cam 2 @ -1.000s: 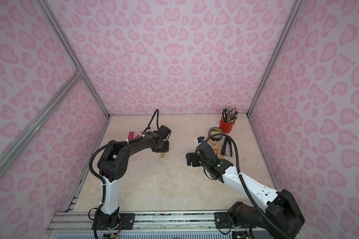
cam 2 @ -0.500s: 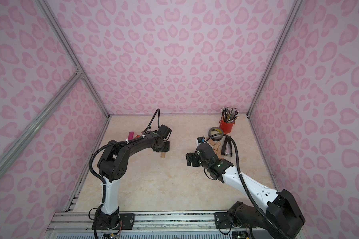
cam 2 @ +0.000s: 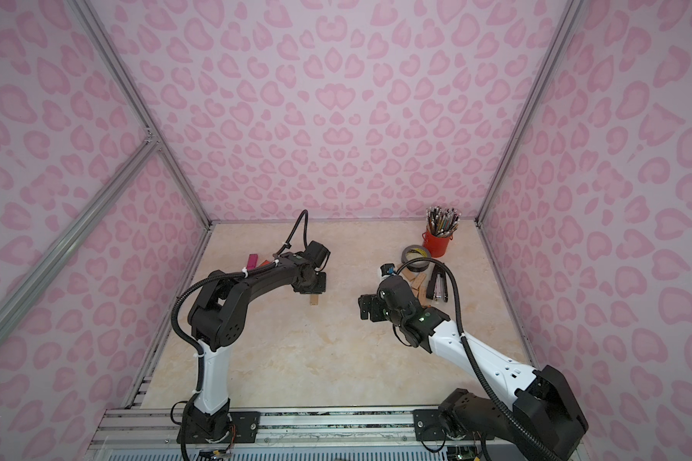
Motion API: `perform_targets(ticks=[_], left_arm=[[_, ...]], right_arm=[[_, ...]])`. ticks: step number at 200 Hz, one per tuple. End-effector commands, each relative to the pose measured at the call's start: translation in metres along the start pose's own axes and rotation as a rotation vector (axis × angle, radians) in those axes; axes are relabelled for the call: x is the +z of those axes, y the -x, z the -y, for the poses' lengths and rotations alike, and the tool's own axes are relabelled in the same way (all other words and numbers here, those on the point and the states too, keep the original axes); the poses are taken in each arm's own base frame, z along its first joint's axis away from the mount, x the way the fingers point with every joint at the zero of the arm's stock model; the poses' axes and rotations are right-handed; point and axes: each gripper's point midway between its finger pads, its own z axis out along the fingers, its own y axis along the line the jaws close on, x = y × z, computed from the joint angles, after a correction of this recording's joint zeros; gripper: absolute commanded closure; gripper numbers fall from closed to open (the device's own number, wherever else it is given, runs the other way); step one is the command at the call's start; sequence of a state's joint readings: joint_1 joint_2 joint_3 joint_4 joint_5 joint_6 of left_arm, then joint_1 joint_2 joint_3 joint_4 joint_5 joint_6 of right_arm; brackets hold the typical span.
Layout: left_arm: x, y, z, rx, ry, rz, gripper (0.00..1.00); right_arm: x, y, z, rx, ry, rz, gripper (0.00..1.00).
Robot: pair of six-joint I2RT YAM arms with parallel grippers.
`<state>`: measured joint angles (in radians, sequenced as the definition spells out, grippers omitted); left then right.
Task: Assemble the letter k with building blocks
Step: Assemble the building block at the center of the board, then pick up the building block from the center of the board.
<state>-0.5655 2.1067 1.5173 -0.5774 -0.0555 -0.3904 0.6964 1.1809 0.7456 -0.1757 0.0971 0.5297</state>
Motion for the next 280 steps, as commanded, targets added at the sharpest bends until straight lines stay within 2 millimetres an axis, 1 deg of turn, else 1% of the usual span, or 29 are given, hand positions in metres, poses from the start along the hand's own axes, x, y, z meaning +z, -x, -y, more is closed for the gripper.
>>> perform_targets(ticks=[1,32,97,112,138,155,171,187,206,214,220,223,238,242,245,265,280], left_arm=[[0.001,0.001,-0.003,0.000,0.014,0.002,0.67],[0.000,0.001,0.002,0.005,-0.006,0.005,0.67],[-0.001,0.003,0.002,0.008,-0.005,0.009,0.65],[-0.003,0.004,0.002,0.006,-0.005,0.012,0.61],[-0.009,0.007,0.003,0.000,-0.016,0.027,0.47],[-0.018,0.011,0.005,-0.005,-0.033,0.050,0.43],[-0.036,0.019,0.010,-0.014,-0.068,0.100,0.42],[-0.063,0.031,0.017,-0.017,-0.123,0.174,0.40],[-0.101,0.043,0.026,0.001,-0.206,0.285,0.37],[-0.119,0.048,0.029,0.011,-0.237,0.338,0.35],[-0.138,0.054,0.032,0.019,-0.268,0.393,0.33],[-0.136,0.048,0.031,0.028,-0.273,0.391,0.33],[-0.172,0.048,0.037,0.059,-0.356,0.490,0.31],[-0.180,0.049,0.037,0.063,-0.374,0.516,0.30],[-0.188,0.048,0.038,0.069,-0.388,0.537,0.30],[-0.232,0.041,0.037,0.119,-0.464,0.663,0.29],[-0.257,0.026,0.040,0.239,-0.519,0.727,0.27]], right_arm=[[0.000,0.001,0.000,0.000,0.003,0.007,0.03],[0.000,0.001,0.000,0.001,0.001,0.005,0.03],[0.000,0.001,0.000,0.001,0.002,0.007,0.03],[0.000,0.001,0.000,0.000,0.001,0.006,0.03],[0.000,0.001,0.001,0.001,-0.003,0.009,0.03],[-0.002,0.002,0.004,0.001,-0.015,0.016,0.03],[-0.004,0.004,0.012,0.014,-0.052,0.023,0.03],[-0.007,0.005,0.027,0.039,-0.109,0.019,0.03],[-0.008,0.004,0.051,0.075,-0.191,0.001,0.03],[-0.008,0.003,0.062,0.092,-0.225,-0.016,0.04],[-0.007,0.003,0.071,0.106,-0.250,-0.034,0.05],[-0.007,0.002,0.074,0.110,-0.262,-0.045,0.06],[-0.003,-0.002,0.096,0.138,-0.331,-0.109,0.13],[-0.004,0.000,0.100,0.144,-0.340,-0.115,0.15],[0.002,-0.007,0.105,0.145,-0.360,-0.153,0.17],[0.012,-0.014,0.127,0.167,-0.422,-0.239,0.29],[0.020,-0.019,0.140,0.192,-0.464,-0.283,0.35]])
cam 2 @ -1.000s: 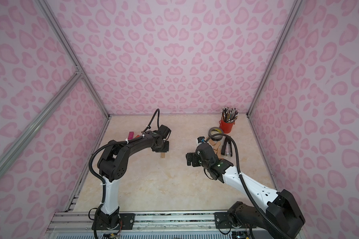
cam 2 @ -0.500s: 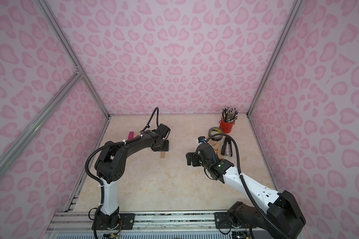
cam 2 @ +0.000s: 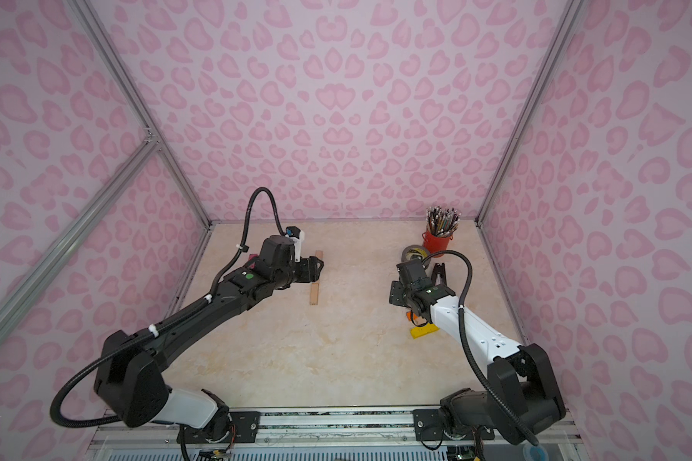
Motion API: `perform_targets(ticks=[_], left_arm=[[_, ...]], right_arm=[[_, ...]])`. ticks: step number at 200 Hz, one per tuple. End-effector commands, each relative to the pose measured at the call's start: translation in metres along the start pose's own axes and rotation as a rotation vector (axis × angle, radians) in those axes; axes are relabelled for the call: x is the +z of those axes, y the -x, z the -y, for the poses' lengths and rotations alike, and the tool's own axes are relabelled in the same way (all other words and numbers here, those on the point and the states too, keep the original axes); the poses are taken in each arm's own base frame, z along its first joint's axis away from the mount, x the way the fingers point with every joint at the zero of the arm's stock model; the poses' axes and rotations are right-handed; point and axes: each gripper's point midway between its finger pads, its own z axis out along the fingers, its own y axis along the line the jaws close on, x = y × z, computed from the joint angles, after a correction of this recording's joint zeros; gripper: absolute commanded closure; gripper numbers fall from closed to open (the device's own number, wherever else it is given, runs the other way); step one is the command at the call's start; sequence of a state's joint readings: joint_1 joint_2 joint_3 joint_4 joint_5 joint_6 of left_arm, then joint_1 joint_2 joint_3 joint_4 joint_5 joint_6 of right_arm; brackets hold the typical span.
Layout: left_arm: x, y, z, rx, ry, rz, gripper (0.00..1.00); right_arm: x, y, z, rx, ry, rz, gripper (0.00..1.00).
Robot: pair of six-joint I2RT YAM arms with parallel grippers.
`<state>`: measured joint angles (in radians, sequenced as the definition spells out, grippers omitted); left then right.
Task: Assemble the letter k with building blocks
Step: Pick up the building block from the center of the board.
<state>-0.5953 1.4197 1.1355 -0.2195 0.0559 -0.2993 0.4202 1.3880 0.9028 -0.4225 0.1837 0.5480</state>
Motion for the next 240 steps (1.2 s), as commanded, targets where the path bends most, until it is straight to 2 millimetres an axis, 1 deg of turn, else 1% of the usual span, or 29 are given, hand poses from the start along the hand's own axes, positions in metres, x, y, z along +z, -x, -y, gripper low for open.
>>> perform_targets(ticks=[1,10,21,42,55,80,97,121,139,171,208,215,232,240], left_arm=[[-0.034,0.026,0.032,0.155,-0.167,0.157,0.27],[-0.048,0.025,0.039,0.222,-0.209,0.180,0.24],[-0.062,0.019,0.045,0.300,-0.255,0.193,0.21],[-0.084,0.006,0.052,0.446,-0.304,0.217,0.16],[-0.096,0.003,0.051,0.515,-0.302,0.257,0.14],[-0.112,-0.001,0.045,0.608,-0.275,0.347,0.10],[-0.112,-0.005,0.038,0.634,-0.244,0.374,0.09],[-0.102,-0.014,0.028,0.654,-0.228,0.349,0.10],[-0.098,-0.018,0.027,0.659,-0.252,0.329,0.10],[-0.099,-0.017,0.022,0.663,-0.240,0.327,0.10],[-0.101,-0.019,0.015,0.674,-0.212,0.338,0.10],[-0.102,-0.019,0.015,0.675,-0.209,0.338,0.10],[-0.101,-0.019,0.014,0.676,-0.206,0.338,0.10],[-0.101,-0.019,0.013,0.676,-0.203,0.337,0.10]], right_arm=[[0.015,-0.016,0.021,-0.004,-0.090,-0.115,0.35],[0.022,-0.017,0.026,0.010,-0.109,-0.135,0.38],[0.030,-0.017,0.030,0.027,-0.122,-0.156,0.41],[0.044,-0.019,0.035,0.043,-0.145,-0.188,0.49],[0.052,-0.022,0.041,0.053,-0.180,-0.204,0.54],[0.065,-0.026,0.046,0.071,-0.204,-0.237,0.57],[0.070,-0.026,0.043,0.071,-0.199,-0.251,0.60],[0.074,-0.025,0.042,0.084,-0.199,-0.253,0.62],[0.077,-0.026,0.038,0.091,-0.184,-0.266,0.64],[0.084,-0.028,0.032,0.121,-0.160,-0.285,0.65],[0.090,-0.031,0.030,0.148,-0.159,-0.301,0.65],[0.089,-0.030,0.030,0.152,-0.159,-0.297,0.69],[0.089,-0.029,0.031,0.155,-0.165,-0.287,0.72],[0.088,-0.028,0.030,0.155,-0.162,-0.284,0.76]])
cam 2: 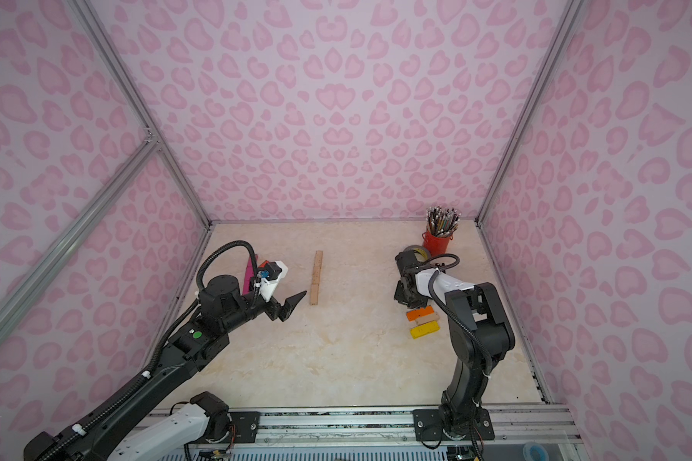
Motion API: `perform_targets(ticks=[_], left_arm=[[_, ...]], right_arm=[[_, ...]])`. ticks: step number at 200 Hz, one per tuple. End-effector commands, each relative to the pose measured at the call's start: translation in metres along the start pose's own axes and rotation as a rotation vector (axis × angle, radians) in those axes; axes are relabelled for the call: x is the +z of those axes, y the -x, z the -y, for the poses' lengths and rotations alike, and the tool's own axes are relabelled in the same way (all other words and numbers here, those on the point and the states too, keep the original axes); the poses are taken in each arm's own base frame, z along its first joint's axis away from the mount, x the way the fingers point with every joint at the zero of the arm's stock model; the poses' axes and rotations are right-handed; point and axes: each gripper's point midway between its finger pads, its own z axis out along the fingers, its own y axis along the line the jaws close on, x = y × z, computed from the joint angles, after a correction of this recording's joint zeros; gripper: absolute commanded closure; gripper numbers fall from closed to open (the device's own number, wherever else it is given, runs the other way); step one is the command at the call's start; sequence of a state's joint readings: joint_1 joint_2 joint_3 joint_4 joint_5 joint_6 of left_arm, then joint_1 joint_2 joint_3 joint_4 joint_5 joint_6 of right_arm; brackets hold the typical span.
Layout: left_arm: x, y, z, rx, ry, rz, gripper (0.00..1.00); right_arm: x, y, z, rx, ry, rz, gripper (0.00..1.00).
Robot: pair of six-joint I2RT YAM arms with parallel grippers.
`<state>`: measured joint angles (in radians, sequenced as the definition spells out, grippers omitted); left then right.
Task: Assemble the letter k with building blocks
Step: Pick up the building block from the center of the board.
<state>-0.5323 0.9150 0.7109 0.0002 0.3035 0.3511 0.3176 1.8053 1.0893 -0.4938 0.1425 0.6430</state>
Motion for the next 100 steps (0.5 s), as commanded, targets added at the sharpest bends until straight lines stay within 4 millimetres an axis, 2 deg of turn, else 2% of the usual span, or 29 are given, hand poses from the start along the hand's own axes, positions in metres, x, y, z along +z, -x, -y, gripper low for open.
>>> perform_targets(ticks=[1,30,50,74,100], left_arm=[[-0.001,0.009,-0.004,0.026,0.018,0.035,0.10],[-0.002,0.009,-0.010,0.022,0.034,0.031,0.10],[-0.003,0.009,-0.014,0.017,0.043,0.029,0.10],[-0.004,0.011,-0.019,0.000,0.039,0.032,0.10],[-0.001,0.009,-0.016,0.004,-0.014,0.022,0.10]], right_arm=[[0.001,-0.005,0.001,0.015,-0.001,-0.015,0.76],[-0.015,0.004,-0.007,0.010,0.041,0.032,0.84],[-0.035,0.012,-0.026,0.003,0.131,0.088,0.86],[-0.059,0.018,-0.075,0.120,0.375,0.149,0.86],[-0.081,0.024,-0.154,0.256,0.677,0.216,0.86]])
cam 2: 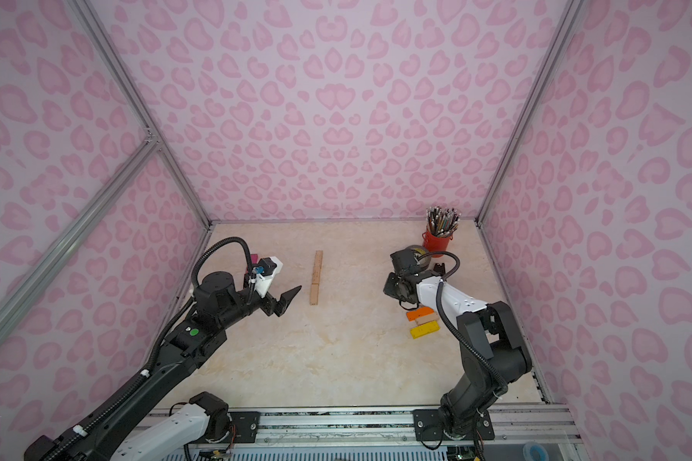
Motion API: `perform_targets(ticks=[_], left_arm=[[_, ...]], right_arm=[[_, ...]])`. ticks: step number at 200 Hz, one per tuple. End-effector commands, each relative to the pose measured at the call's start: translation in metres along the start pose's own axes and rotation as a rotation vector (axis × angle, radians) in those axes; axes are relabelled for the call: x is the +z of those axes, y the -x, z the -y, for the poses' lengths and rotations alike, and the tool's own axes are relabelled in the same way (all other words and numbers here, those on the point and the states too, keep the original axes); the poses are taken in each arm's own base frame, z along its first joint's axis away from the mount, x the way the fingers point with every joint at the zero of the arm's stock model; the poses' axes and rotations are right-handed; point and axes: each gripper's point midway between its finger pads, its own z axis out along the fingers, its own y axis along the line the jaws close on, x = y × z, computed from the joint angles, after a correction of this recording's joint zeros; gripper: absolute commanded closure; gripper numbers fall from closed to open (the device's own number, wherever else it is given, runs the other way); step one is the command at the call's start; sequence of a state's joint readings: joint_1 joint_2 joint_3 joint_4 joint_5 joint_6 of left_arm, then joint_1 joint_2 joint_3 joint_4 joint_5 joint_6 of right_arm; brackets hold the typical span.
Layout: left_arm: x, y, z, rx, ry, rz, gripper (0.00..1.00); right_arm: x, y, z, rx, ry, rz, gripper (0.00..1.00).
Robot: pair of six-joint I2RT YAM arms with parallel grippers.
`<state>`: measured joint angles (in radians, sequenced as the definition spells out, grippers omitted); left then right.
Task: Assemble the letter k with building blocks
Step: Pick up the building block from the center of the board, then place the building block at the center of the board.
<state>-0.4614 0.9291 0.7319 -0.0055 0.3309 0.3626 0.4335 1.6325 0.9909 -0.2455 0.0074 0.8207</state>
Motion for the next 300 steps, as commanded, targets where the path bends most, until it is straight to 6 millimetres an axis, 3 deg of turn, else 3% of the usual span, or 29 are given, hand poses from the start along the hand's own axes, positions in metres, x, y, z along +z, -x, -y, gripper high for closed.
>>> perform_targets(ticks=[1,20,41,64,93,137,200,245,281,300], left_arm=[[0.001,0.009,0.005,0.011,-0.057,0.026,0.10],[0.005,0.006,0.006,0.001,-0.068,0.005,0.10],[0.005,0.004,0.006,-0.001,-0.071,0.004,0.10],[0.003,0.003,0.008,0.004,-0.069,0.011,0.10],[0.003,0.000,0.006,0.010,-0.052,0.002,0.10],[0.005,-0.004,0.004,0.010,-0.044,-0.016,0.10],[0.007,-0.006,0.004,0.010,-0.045,-0.022,0.10],[0.008,-0.008,0.004,0.006,-0.047,-0.029,0.10],[0.009,-0.009,0.003,0.005,-0.042,-0.035,0.10],[0.009,-0.009,0.003,0.003,-0.039,-0.037,0.10]], right_arm=[[0.004,0.014,-0.084,0.174,0.329,0.087,0.87],[0.025,0.006,-0.130,0.180,0.406,0.068,0.87],[0.056,0.003,-0.157,0.202,0.437,0.055,0.88],[0.088,0.005,-0.168,0.226,0.436,0.059,0.89],[0.114,0.005,-0.176,0.248,0.441,0.054,0.88],[0.138,-0.006,-0.177,0.292,0.437,0.007,0.85],[0.133,-0.014,-0.161,0.309,0.387,0.000,0.66],[0.117,-0.012,-0.152,0.285,0.356,0.008,0.59],[0.094,0.001,-0.150,0.225,0.328,0.054,0.57],[0.096,0.003,-0.146,0.219,0.296,0.059,0.58]])
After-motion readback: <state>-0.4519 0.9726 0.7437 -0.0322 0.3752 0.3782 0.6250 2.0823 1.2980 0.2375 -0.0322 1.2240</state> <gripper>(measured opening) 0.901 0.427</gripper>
